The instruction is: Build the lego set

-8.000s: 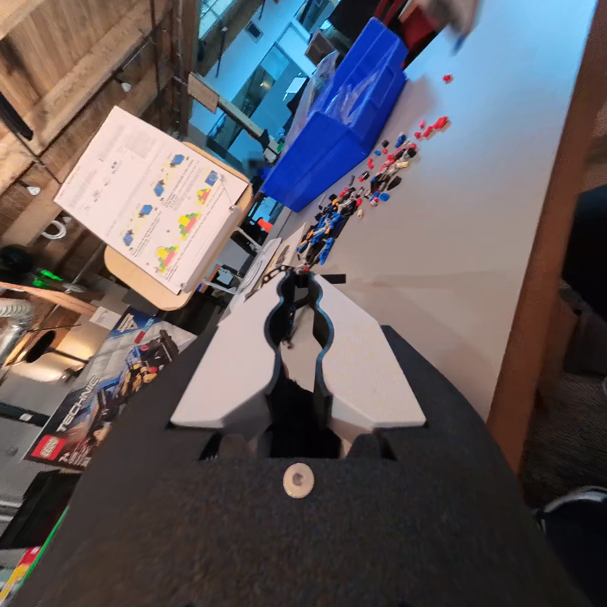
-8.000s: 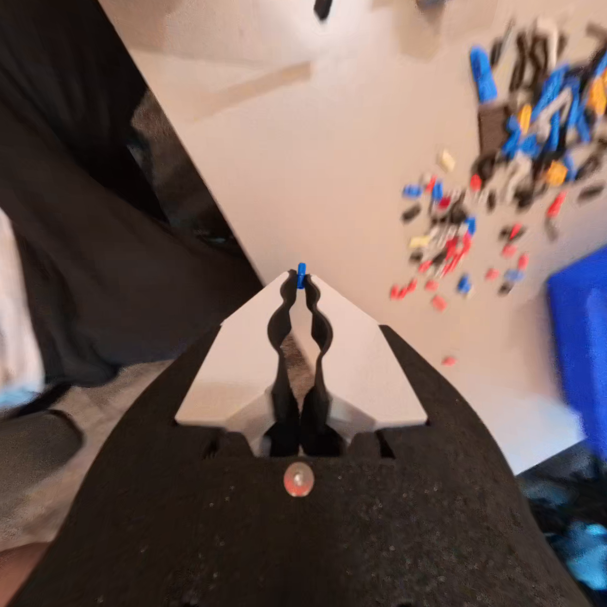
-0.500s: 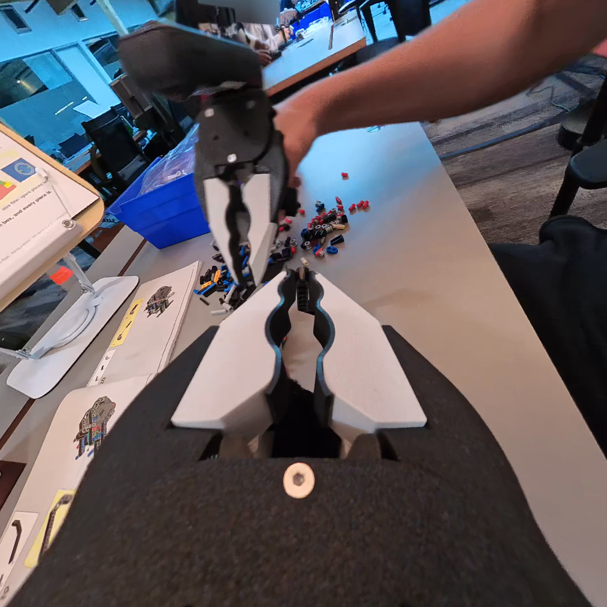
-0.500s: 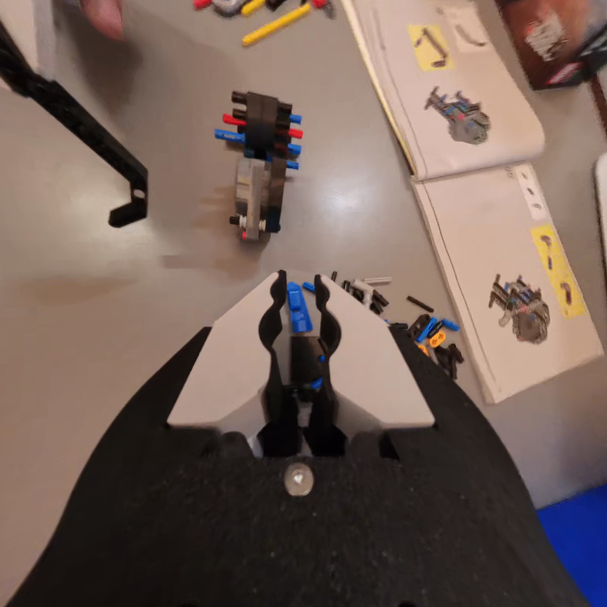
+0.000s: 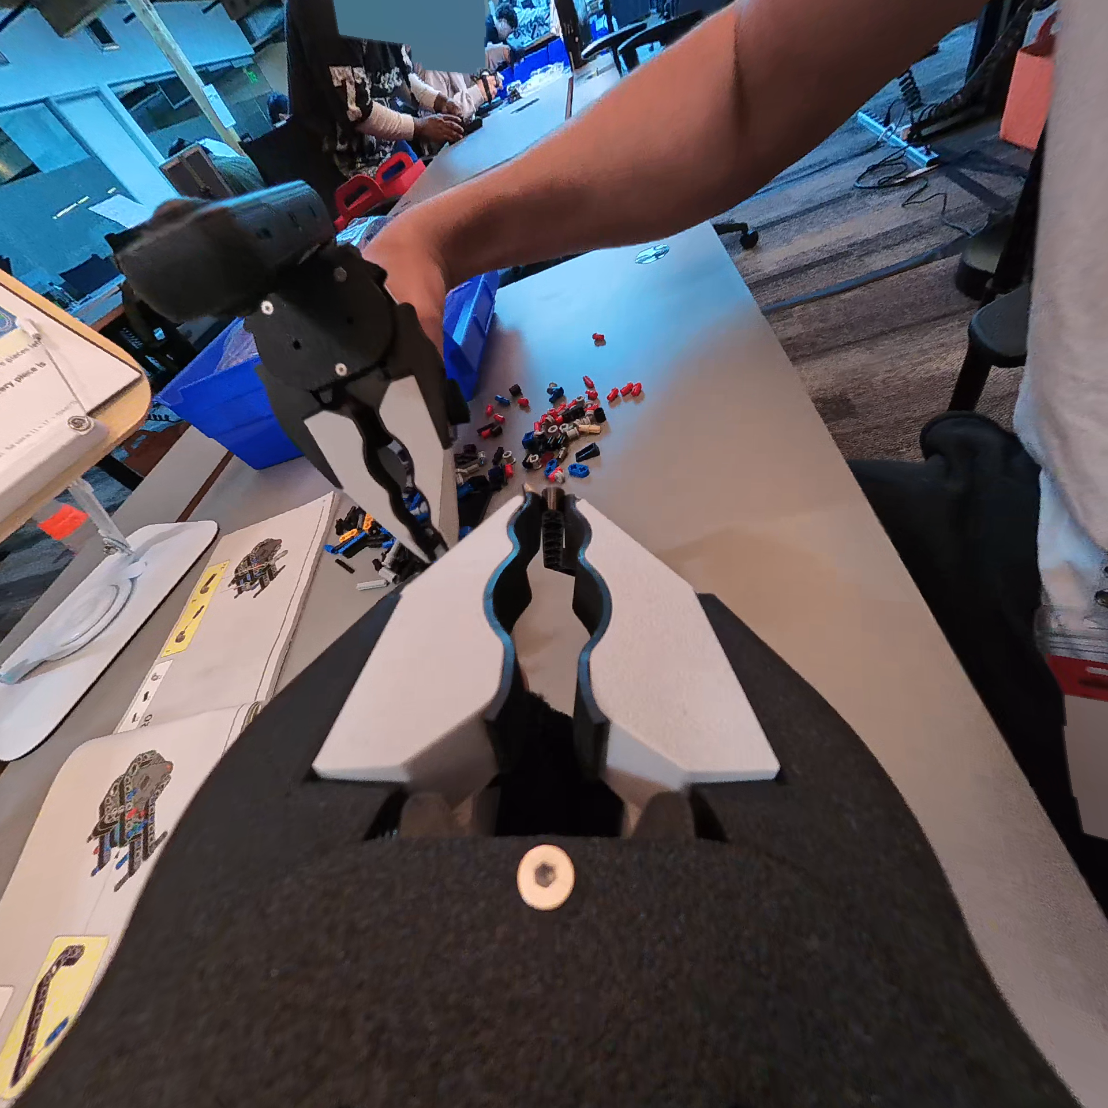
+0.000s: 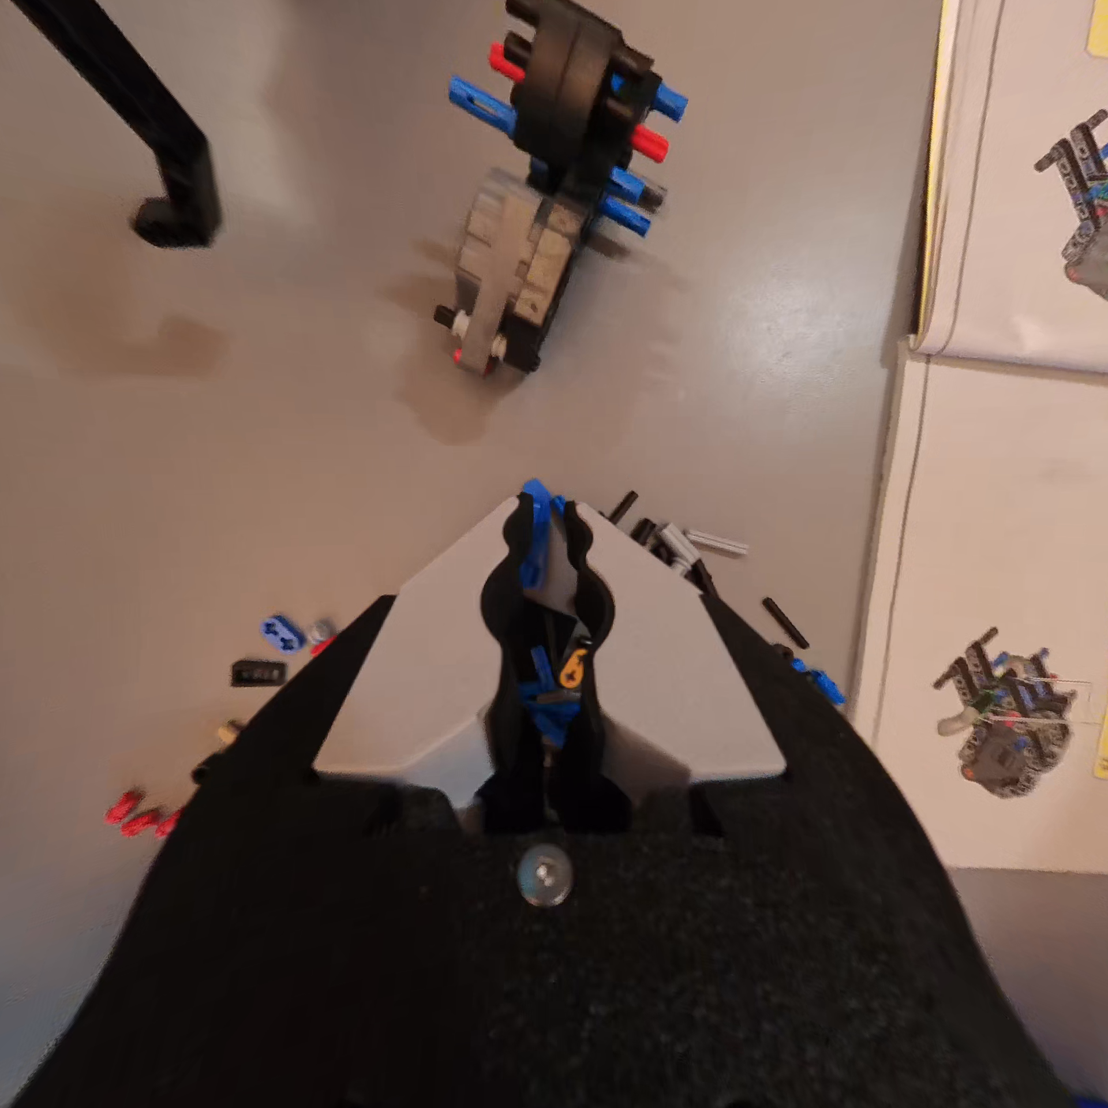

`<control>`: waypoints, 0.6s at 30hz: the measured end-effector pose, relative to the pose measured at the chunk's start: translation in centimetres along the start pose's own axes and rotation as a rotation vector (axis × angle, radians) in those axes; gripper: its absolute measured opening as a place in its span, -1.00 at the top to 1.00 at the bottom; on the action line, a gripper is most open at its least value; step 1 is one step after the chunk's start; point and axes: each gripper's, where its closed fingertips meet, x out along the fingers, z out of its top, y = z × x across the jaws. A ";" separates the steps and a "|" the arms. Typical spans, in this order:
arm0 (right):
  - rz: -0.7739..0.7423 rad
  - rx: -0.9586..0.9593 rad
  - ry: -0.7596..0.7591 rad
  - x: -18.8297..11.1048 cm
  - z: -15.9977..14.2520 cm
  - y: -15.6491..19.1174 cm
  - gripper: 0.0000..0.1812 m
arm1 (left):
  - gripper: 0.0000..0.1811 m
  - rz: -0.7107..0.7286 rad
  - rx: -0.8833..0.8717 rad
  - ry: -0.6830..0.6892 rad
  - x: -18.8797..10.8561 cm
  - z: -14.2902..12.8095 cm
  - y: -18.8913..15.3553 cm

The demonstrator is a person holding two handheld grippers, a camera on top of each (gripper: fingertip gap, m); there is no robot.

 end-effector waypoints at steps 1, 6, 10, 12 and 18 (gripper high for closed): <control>-0.027 -0.024 0.032 0.1 -0.3 -0.4 0.89 | 0.94 -0.002 0.001 -0.003 0.0 0.1 -0.1; 0.015 -0.021 0.047 0.2 -0.7 -0.5 0.94 | 0.94 -0.002 0.009 0.008 0.1 -0.2 0.0; 0.025 -0.026 0.054 0.7 -1.1 -0.6 0.92 | 0.94 0.001 0.017 0.016 0.2 -0.5 0.0; 0.031 -0.034 0.046 0.9 -0.9 -0.5 0.92 | 0.94 0.002 0.019 0.021 0.2 -0.7 0.1; 0.029 -0.043 0.034 1.1 -0.7 -0.4 0.91 | 0.94 -0.001 0.011 0.026 0.3 -0.9 0.1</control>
